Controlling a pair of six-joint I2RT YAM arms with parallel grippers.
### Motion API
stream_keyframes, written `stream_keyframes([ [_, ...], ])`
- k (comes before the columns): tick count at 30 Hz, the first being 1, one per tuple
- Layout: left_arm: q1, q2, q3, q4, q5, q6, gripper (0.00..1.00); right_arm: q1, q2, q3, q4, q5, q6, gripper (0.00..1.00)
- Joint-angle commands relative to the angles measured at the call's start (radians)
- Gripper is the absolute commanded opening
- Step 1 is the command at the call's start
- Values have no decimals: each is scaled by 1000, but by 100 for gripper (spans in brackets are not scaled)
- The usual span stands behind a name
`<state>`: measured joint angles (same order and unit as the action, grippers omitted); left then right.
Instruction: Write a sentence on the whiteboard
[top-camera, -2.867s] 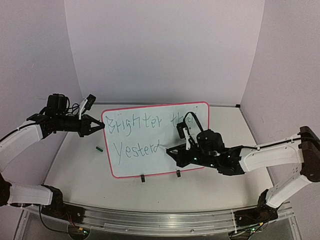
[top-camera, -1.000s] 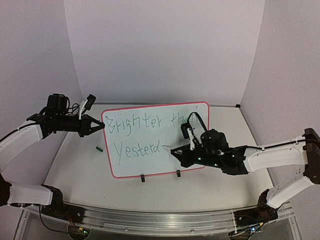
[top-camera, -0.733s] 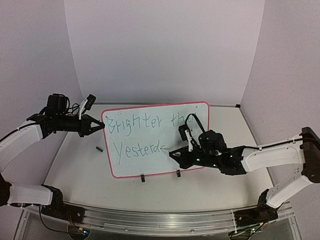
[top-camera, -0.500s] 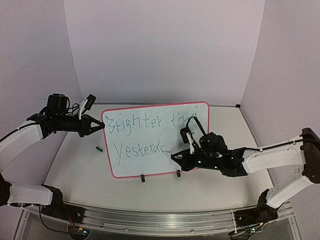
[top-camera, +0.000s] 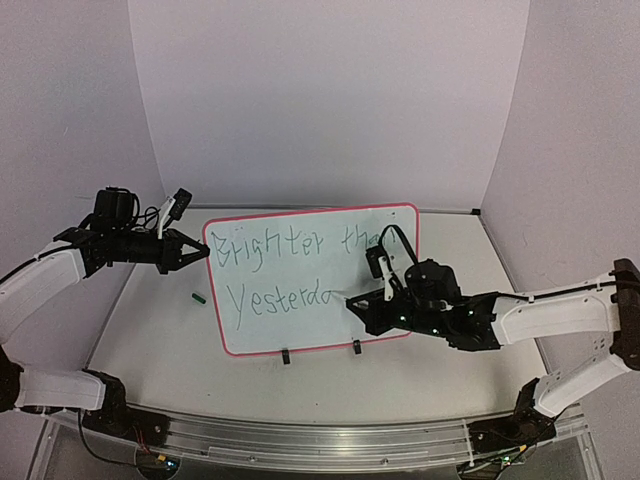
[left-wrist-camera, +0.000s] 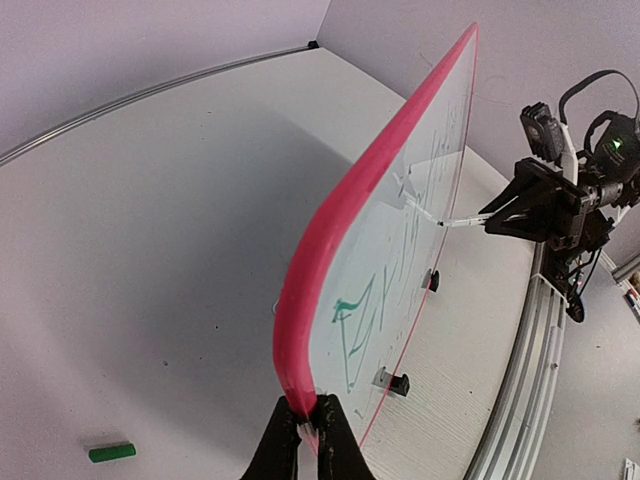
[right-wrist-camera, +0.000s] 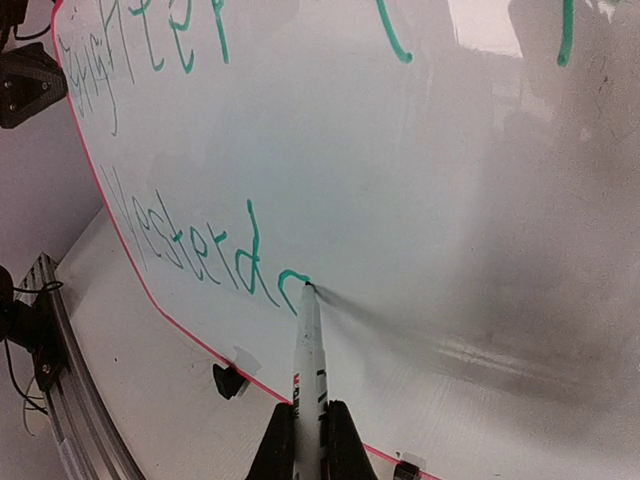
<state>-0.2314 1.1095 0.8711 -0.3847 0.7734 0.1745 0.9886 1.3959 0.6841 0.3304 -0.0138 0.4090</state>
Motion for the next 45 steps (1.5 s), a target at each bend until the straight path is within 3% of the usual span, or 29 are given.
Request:
stream_keyframes([
  [1,-36,34,-12,-96,-40,42,0,-8,-23,39,13,49,-17,0],
  [21,-36,39,-11,-95,-39,43,0,-7,24,-15,5,-17,59,0],
  [38,-36,37,-11,-96,-40,43,0,-8,-92,-14,-31,22,28,0],
  [45,-36,38,-11,-96,-40,43,0,-8,-58,10,-25,48,17,0],
])
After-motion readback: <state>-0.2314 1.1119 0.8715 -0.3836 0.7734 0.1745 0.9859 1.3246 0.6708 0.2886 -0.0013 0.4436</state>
